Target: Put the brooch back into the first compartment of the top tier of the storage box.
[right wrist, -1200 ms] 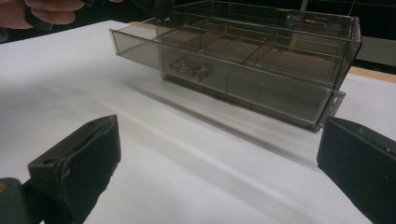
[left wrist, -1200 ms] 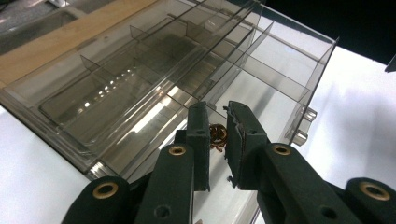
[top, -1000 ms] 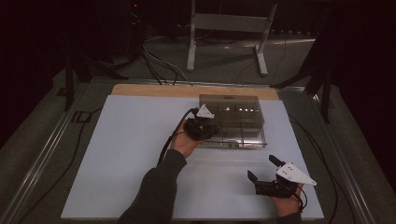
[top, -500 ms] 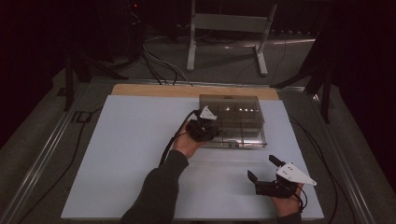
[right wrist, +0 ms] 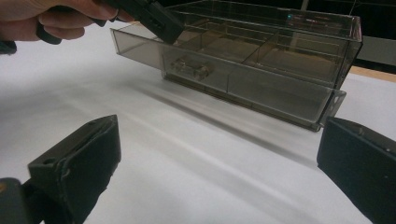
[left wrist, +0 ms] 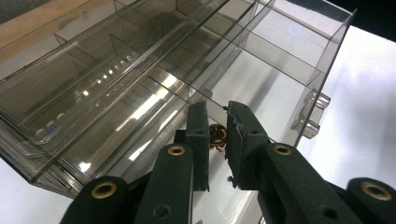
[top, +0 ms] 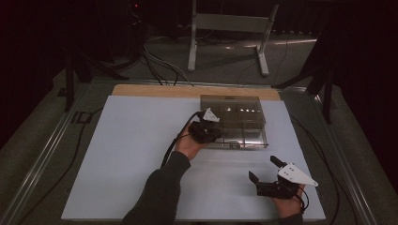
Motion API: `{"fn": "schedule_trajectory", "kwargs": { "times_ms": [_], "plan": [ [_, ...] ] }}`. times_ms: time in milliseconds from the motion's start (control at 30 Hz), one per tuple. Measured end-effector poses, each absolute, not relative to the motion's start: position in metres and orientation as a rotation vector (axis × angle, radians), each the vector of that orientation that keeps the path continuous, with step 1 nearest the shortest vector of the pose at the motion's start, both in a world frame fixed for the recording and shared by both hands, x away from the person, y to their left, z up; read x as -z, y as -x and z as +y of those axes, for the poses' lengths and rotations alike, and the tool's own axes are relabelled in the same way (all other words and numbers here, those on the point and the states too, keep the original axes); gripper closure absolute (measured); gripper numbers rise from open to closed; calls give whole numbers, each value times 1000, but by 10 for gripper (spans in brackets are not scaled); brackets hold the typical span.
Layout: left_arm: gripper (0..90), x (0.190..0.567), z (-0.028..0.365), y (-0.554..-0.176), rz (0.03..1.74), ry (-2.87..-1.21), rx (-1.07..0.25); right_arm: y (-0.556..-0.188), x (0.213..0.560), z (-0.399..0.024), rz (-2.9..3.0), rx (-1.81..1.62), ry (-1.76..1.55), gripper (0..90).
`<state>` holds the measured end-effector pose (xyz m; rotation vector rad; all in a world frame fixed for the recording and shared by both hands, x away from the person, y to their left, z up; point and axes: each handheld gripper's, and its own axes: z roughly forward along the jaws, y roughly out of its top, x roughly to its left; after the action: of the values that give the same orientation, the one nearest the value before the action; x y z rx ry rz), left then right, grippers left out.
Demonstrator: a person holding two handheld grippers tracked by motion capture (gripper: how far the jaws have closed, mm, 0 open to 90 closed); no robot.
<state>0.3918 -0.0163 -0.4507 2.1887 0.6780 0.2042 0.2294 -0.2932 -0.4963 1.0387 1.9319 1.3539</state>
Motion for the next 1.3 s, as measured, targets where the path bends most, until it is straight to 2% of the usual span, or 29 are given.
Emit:
{"fn": "schedule_trajectory", "kwargs": {
  "times_ms": [500, 833, 1033, 1133, 1300],
  "plan": [
    [791, 454, -20, -392, 689, -2205, -209, -229, 496, -293, 1932, -1352, -1041, 2],
    [431, 450, -18, -391, 749, -2136, -213, -229, 496, -293, 1933, -1352, -1042, 1],
    [309, 447, -17, -388, 754, -2126, -228, -229, 497, -293, 1935, -1352, -1042, 1],
    [189, 445, -16, -388, 765, -2114, -245, -229, 497, -293, 1934, -1354, -1049, 1],
    [140, 444, -14, -388, 783, -2110, -249, -229, 497, -293, 1933, -1354, -1049, 1]
  ]
}}
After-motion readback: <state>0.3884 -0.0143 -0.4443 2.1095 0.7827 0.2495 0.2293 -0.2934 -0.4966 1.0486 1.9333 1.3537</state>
